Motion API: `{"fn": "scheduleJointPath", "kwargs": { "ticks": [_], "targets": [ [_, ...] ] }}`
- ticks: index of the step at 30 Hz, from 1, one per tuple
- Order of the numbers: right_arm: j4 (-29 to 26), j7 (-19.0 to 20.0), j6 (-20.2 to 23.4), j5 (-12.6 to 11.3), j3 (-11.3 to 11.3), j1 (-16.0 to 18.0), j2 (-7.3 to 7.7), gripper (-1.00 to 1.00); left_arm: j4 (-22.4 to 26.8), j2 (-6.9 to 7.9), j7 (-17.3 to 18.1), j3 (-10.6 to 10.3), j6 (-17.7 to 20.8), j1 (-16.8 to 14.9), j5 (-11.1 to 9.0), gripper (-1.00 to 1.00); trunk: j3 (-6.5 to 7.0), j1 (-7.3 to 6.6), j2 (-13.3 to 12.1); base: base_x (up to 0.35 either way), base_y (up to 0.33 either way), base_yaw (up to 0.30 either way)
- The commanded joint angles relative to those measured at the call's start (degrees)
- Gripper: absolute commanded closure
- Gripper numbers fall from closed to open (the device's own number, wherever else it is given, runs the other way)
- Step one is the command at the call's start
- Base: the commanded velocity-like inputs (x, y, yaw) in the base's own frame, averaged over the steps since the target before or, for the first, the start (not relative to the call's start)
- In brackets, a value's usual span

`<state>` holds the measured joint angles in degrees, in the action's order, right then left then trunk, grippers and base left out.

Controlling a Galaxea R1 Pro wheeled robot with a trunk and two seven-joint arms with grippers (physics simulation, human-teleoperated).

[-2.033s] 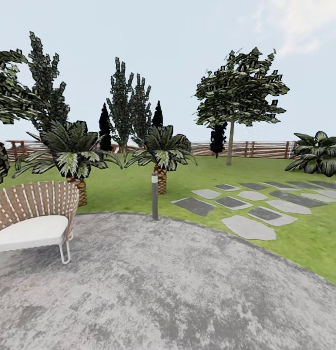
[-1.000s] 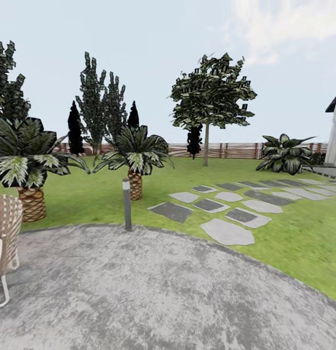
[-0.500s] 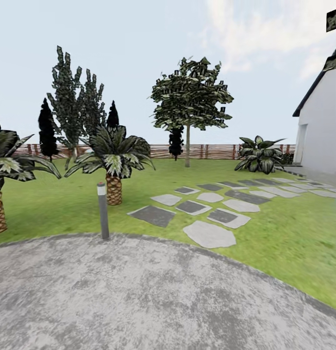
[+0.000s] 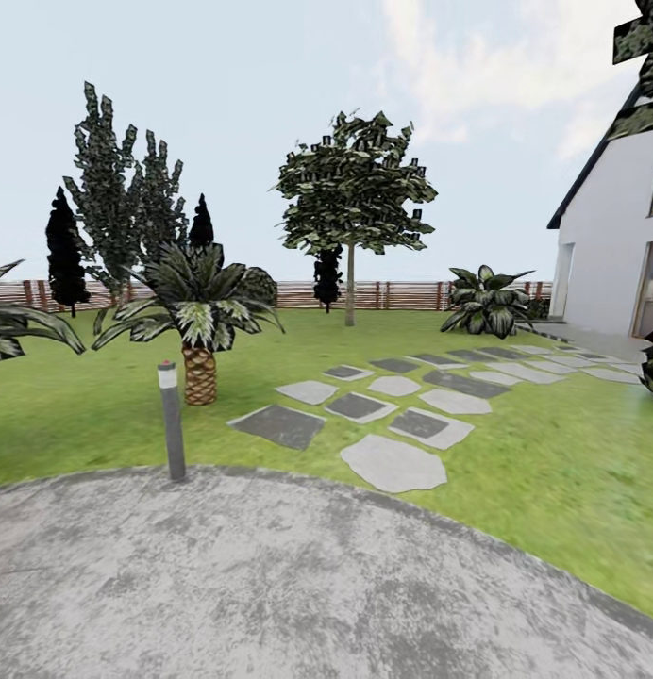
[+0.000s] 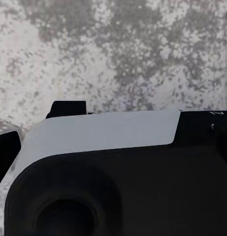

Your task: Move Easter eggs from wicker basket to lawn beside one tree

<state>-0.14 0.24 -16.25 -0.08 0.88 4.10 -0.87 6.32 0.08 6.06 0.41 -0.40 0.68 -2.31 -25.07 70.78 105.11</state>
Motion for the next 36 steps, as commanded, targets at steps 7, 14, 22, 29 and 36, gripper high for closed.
{"fn": "scheduleJointPath", "kwargs": {
  "ticks": [7, 14, 22, 29, 36],
  "targets": [
    [0.05, 0.02, -0.19, -0.03, 0.09, 0.04, -0.01, -1.0, 0.09, 0.01, 0.18, 0.03, -0.04, 0.02, -0.24, -1.0, -0.05, 0.03, 0.02, 0.317, -0.072, -0.004],
    [0.05, 0.02, -0.19, -0.02, 0.09, 0.04, -0.01, -1.0, 0.09, 0.01, 0.18, 0.03, -0.04, 0.02, -0.24, -1.0, -0.05, 0.03, 0.02, 0.317, -0.072, 0.0],
    [0.05, 0.02, -0.19, -0.03, 0.09, 0.04, -0.01, -1.0, 0.09, 0.01, 0.18, 0.03, -0.04, 0.01, -0.24, -1.0, 0.03, 0.03, 0.02, 0.317, -0.072, -0.027],
    [0.05, 0.02, -0.19, -0.02, 0.09, 0.04, -0.01, -1.0, 0.09, 0.01, 0.18, 0.03, -0.04, 0.01, -0.24, -1.0, 0.37, 0.03, 0.02, 0.317, -0.075, -0.129],
    [0.05, 0.02, -0.19, -0.04, 0.09, 0.04, -0.01, -1.0, 0.09, 0.01, 0.18, 0.03, -0.04, 0.02, -0.24, -1.0, 0.46, 0.03, 0.02, 0.317, -0.075, -0.034]
  ]
}}
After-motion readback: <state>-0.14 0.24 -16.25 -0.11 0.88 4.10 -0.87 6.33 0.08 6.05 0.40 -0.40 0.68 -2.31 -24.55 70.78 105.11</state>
